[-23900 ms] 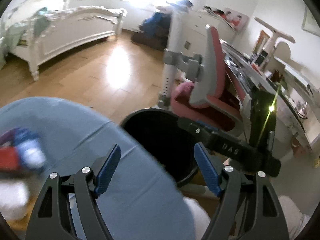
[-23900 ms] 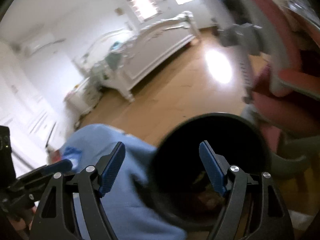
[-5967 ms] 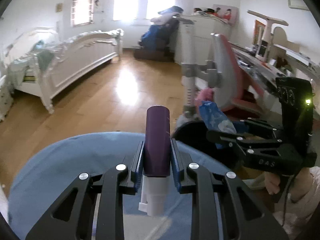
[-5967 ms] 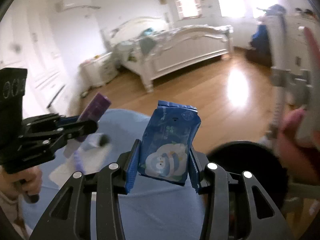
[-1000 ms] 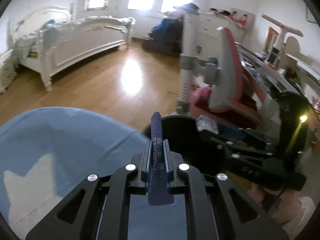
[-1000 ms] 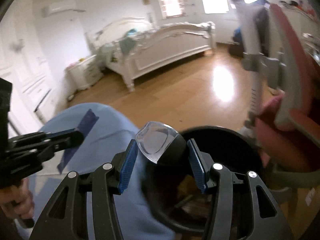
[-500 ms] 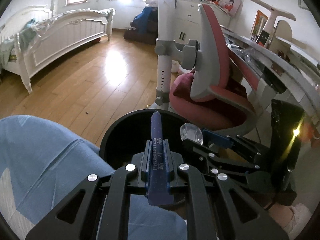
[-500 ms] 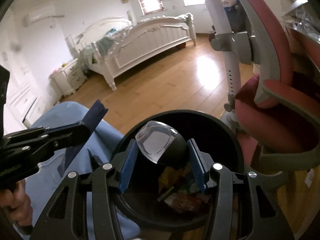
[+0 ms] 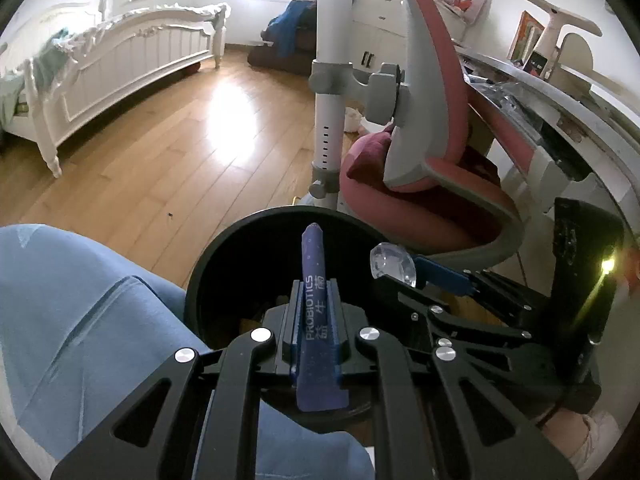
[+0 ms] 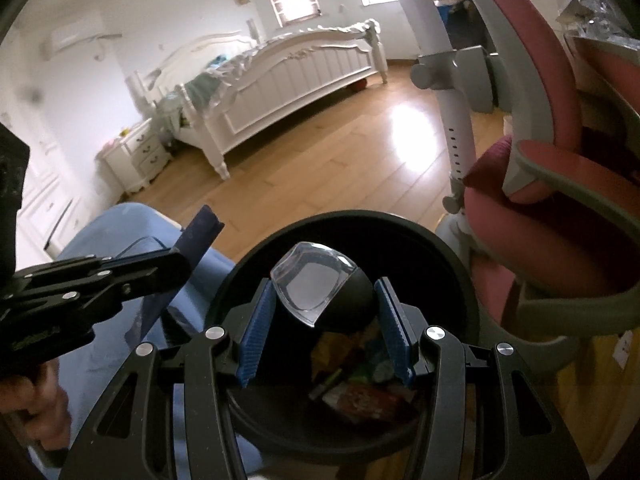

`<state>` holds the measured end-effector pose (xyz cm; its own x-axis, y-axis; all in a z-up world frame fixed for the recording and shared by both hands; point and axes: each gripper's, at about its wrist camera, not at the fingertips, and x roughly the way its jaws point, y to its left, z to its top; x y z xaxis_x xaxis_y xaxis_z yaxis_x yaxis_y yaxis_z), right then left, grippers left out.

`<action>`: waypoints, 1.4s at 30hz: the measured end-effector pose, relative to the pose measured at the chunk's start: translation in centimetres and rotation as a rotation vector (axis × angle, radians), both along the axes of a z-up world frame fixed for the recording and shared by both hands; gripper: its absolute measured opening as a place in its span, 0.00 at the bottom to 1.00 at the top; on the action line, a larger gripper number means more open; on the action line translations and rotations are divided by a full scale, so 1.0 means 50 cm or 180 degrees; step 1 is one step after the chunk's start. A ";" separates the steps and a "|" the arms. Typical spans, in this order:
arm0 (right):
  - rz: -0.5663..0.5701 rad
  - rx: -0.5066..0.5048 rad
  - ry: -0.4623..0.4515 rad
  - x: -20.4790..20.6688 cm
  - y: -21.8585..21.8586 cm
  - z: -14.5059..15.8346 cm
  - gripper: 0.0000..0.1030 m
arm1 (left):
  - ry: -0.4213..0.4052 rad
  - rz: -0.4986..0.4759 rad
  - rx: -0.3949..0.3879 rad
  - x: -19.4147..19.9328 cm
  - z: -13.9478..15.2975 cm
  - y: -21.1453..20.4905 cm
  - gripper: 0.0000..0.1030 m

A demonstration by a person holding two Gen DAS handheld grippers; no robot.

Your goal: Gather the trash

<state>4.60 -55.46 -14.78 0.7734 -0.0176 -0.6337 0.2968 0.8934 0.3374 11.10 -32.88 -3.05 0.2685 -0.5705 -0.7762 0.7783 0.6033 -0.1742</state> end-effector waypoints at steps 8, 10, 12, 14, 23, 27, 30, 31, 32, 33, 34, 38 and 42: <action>-0.0001 -0.0008 0.0047 0.008 -0.011 -0.007 0.51 | -0.0021 0.0002 0.0025 0.008 -0.005 -0.008 0.15; -0.0013 -0.0008 0.0058 0.010 -0.013 -0.008 0.51 | -0.0006 -0.0001 0.0032 0.010 -0.006 -0.012 0.15; -0.0034 -0.0018 0.0081 0.012 -0.015 -0.010 0.51 | -0.0004 -0.0008 0.0056 0.012 -0.009 -0.017 0.15; -0.0044 -0.0016 0.0089 0.009 -0.011 -0.010 0.51 | -0.0007 0.0009 0.0080 0.014 -0.011 -0.018 0.17; -0.0045 -0.0082 0.0122 0.013 0.003 -0.001 0.69 | -0.0069 0.0148 -0.0017 0.016 0.005 0.015 0.68; -0.0022 -0.0102 0.0118 0.013 0.017 0.010 0.69 | -0.0148 0.0245 -0.0117 0.010 0.020 0.049 0.86; 0.0005 -0.0120 0.0076 0.008 0.040 0.026 0.75 | -0.0273 0.0290 -0.0144 0.002 0.038 0.076 0.90; 0.0017 -0.0126 0.0065 0.006 0.049 0.032 0.75 | -0.0323 0.0301 -0.0161 -0.005 0.046 0.088 0.91; 0.0035 -0.0136 0.0050 0.005 0.060 0.039 0.75 | -0.0364 0.0320 -0.0174 -0.009 0.055 0.100 0.92; 0.0064 -0.0147 0.0027 0.002 0.074 0.049 0.75 | -0.0411 0.0364 -0.0182 -0.015 0.064 0.112 0.94; 0.0088 -0.0147 0.0010 0.001 0.083 0.056 0.77 | -0.0456 0.0407 -0.0198 -0.019 0.074 0.125 0.95; 0.0248 -0.0138 -0.0107 -0.004 0.142 0.099 0.80 | -0.0579 0.0665 -0.0292 -0.042 0.115 0.206 0.95; 0.0537 -0.0170 -0.0237 -0.002 0.238 0.150 0.82 | -0.0786 0.1074 -0.0321 -0.065 0.154 0.309 0.95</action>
